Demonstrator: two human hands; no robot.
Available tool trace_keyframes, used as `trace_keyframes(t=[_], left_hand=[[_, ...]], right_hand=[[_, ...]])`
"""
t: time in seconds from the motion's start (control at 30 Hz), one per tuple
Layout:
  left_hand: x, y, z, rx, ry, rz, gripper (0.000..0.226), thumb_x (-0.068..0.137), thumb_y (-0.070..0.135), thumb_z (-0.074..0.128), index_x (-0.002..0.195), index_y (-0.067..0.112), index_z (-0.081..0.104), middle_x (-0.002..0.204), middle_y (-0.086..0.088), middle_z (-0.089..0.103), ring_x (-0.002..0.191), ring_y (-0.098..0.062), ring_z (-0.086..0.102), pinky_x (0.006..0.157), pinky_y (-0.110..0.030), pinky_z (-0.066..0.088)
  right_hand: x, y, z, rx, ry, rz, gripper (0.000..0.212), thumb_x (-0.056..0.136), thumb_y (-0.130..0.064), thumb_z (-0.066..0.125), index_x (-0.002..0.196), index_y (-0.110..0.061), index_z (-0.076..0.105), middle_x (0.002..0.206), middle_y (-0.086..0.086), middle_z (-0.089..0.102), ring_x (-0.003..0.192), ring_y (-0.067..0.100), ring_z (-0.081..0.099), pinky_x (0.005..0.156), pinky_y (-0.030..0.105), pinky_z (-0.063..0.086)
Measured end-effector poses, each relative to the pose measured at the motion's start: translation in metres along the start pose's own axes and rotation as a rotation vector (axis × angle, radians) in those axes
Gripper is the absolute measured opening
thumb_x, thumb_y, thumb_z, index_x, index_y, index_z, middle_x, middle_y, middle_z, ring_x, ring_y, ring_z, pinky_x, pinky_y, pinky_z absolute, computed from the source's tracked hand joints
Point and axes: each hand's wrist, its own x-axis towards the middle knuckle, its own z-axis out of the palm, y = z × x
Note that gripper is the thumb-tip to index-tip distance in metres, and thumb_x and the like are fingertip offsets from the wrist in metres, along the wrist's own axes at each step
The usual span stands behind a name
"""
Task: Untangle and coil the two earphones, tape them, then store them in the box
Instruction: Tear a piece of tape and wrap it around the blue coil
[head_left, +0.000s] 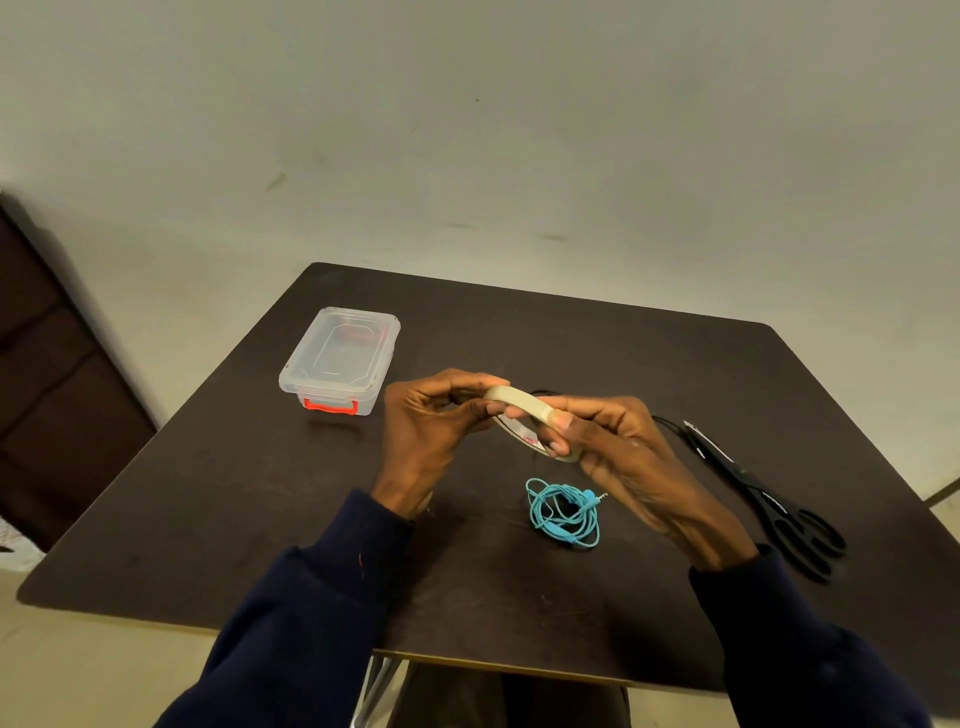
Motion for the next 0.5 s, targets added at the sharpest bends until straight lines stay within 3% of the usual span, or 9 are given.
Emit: trace_keyframes(t=[0.07,0.1,0.23,0.4,0.5], left_hand=[[0.0,-0.0003,-0.0001,-0.018,-0.002,-0.016,0.029,0.077,0.014,0.079,0.103,0.002,0.075,0.099,-0.016,0.076,0.096,-0.034,0.073,0.077,-0.037,0.063],[-0.0003,-0.0003,-0.0002,-0.029,-0.005,-0.026,0.029,0.077,0.014,0.078,0.103,0.003,0.075,0.099,-0.016,0.076,0.096,-0.033,0.074,0.077,-0.036,0.063],[-0.001,0.0004,0.0006,-0.047,-0.003,-0.057,0.028,0.077,0.015,0.077,0.103,0.005,0.075,0.099,-0.014,0.077,0.097,-0.031,0.074,0.078,-0.036,0.063],[0.0,0.0017,0.0009,-0.026,-0.002,-0.038,0.024,0.078,0.01,0.077,0.101,0.004,0.076,0.097,-0.012,0.077,0.095,-0.031,0.074,0.077,-0.036,0.063],[0.0006,-0.0002,-0.0004,-0.006,0.004,-0.018,0.024,0.079,0.005,0.077,0.102,0.001,0.075,0.097,-0.014,0.077,0.094,-0.031,0.074,0.077,-0.038,0.063]], right_hand=[[-0.0004,0.0009,-0.0003,-0.002,-0.021,-0.001,0.041,0.085,-0.045,0.075,0.121,-0.024,0.075,0.102,0.04,0.057,0.088,0.024,0.057,0.084,0.027,0.052],[-0.0012,0.0011,-0.0002,0.004,-0.034,0.006,0.043,0.084,-0.047,0.076,0.121,-0.025,0.075,0.109,0.042,0.055,0.093,0.029,0.056,0.087,0.028,0.053],[-0.0027,0.0018,-0.0005,0.034,-0.047,0.028,0.04,0.085,-0.04,0.075,0.123,-0.026,0.074,0.122,0.026,0.063,0.106,0.038,0.055,0.095,0.033,0.054],[-0.0012,-0.0014,0.0021,-0.007,-0.002,0.027,0.037,0.082,-0.027,0.059,0.113,-0.032,0.078,0.109,0.045,0.053,0.093,0.033,0.054,0.086,0.027,0.053],[0.0015,-0.0017,0.0045,-0.06,0.036,0.032,0.039,0.074,-0.029,0.056,0.103,-0.039,0.08,0.105,0.042,0.058,0.091,0.03,0.057,0.083,0.027,0.053]])
